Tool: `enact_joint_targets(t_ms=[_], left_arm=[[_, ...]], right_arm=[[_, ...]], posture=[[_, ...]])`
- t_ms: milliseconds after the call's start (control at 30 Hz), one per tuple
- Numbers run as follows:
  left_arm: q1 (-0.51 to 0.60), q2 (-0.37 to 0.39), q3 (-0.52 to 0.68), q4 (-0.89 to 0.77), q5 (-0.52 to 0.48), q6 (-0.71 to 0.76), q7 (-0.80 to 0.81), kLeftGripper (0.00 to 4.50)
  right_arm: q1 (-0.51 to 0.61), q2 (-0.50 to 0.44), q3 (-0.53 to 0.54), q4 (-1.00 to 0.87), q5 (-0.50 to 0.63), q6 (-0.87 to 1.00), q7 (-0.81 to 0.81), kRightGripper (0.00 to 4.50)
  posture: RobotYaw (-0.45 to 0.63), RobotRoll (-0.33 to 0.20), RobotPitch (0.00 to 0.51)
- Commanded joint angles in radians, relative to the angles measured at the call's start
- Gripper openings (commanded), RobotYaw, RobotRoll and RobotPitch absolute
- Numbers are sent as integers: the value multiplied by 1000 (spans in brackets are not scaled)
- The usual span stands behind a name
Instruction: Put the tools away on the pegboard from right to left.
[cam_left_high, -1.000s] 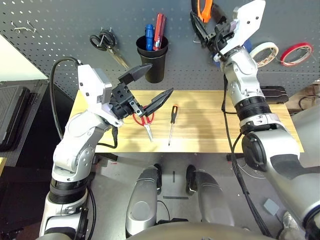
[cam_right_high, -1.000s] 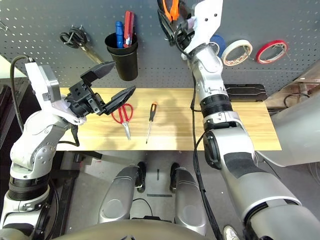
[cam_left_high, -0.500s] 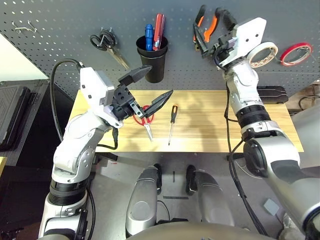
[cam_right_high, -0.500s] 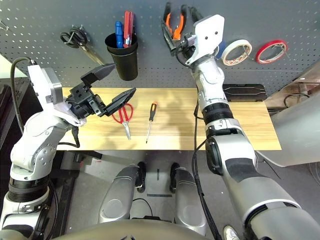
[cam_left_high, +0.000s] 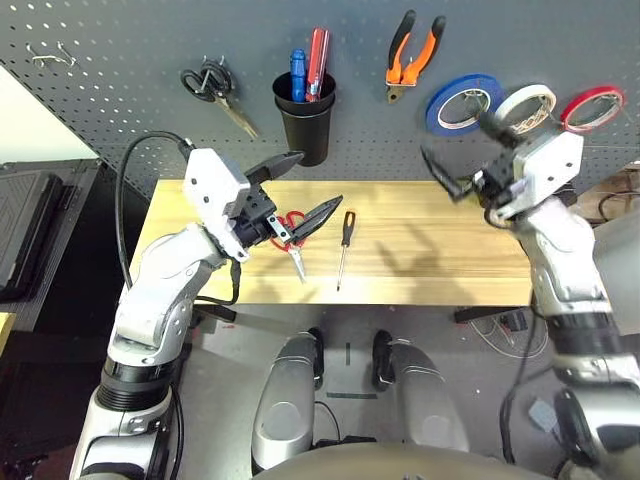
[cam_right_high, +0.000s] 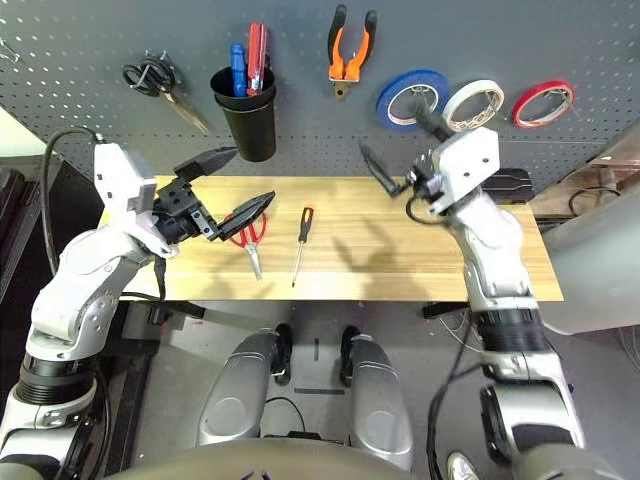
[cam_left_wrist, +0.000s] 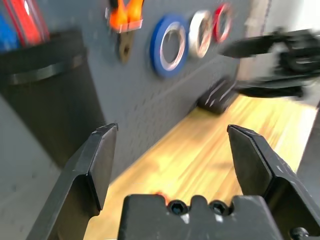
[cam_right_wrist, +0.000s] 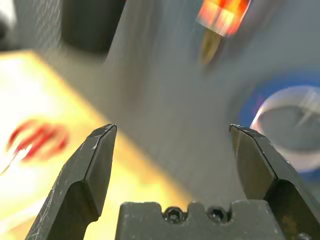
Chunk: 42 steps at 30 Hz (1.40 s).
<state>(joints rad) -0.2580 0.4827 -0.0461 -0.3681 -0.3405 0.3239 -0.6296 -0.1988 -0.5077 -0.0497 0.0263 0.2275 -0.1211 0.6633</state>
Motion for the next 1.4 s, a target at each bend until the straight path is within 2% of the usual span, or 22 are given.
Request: enact_joint_targets(t_ms=[33,200,433,667,967,1167,1400], left_arm=[[19,-10,-52,36,54,43,29,4500],[31,-61,-127,124,148,62,95,4500],[-21,-140,-197,264,232,131,161,4500],[-84,-238,-239,428,308,106,210,4500],[-217,-400,-238,660,376,187,342,4500],[-291,-463,-254,846,440,155,416,4500],[-366,-495,-239,1060,489,51,506,4500]], right_arm=[[74,-50,11,-30,8,81,58,4472],[153,-101,21,-14,-4,180,110,4472],[200,-123,46,-12,-30,272,142,4472],[192,-92,130,10,-114,318,102,4472],[171,-9,216,6,-197,355,26,4472],[172,19,212,-17,-215,397,-18,4472],[185,-13,174,-68,-199,437,-14,4472]], posture=[[169,0,220],[165,0,230],[155,0,241],[145,0,260],[126,0,295],[106,0,314],[73,0,330]])
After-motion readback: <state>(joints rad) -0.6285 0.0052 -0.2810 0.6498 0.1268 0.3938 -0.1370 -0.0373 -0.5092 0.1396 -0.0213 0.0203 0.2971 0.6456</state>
